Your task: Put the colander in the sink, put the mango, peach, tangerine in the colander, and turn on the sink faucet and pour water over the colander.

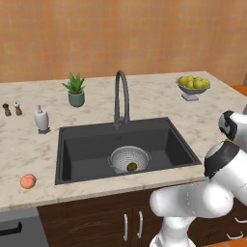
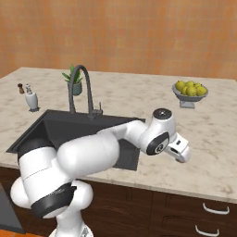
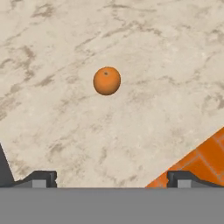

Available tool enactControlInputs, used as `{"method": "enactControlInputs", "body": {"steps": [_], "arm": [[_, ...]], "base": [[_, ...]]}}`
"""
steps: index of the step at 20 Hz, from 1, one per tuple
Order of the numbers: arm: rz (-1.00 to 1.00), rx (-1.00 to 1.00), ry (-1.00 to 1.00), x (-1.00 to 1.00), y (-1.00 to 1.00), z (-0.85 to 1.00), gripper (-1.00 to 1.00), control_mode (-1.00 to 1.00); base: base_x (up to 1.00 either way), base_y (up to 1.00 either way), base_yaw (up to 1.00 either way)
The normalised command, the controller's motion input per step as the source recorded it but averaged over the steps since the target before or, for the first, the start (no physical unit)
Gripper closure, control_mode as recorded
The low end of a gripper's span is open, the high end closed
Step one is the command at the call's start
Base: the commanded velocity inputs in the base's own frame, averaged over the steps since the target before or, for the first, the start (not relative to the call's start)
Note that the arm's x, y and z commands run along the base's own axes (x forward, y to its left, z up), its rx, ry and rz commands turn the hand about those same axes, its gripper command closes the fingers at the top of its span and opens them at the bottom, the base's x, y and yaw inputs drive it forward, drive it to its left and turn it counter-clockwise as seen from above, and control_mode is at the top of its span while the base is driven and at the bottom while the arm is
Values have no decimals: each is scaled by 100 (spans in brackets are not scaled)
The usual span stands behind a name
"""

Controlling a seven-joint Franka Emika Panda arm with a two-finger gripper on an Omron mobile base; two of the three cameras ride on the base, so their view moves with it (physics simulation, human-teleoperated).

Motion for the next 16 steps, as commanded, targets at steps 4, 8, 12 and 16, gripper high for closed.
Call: {"method": "enactControlInputs", "body": {"steps": [4, 8, 12, 16], "arm": [[-7, 7, 0, 27, -20, -21, -100, -100], [-6, 9, 0, 22, -9, -32, -100, -100], [-5, 5, 0, 31, -18, -26, -100, -100], [-5, 8, 1, 32, -12, -23, -100, -100]], "base": [[0, 0, 0], [0, 0, 0], [0, 0, 0], [0, 0, 0]]}}
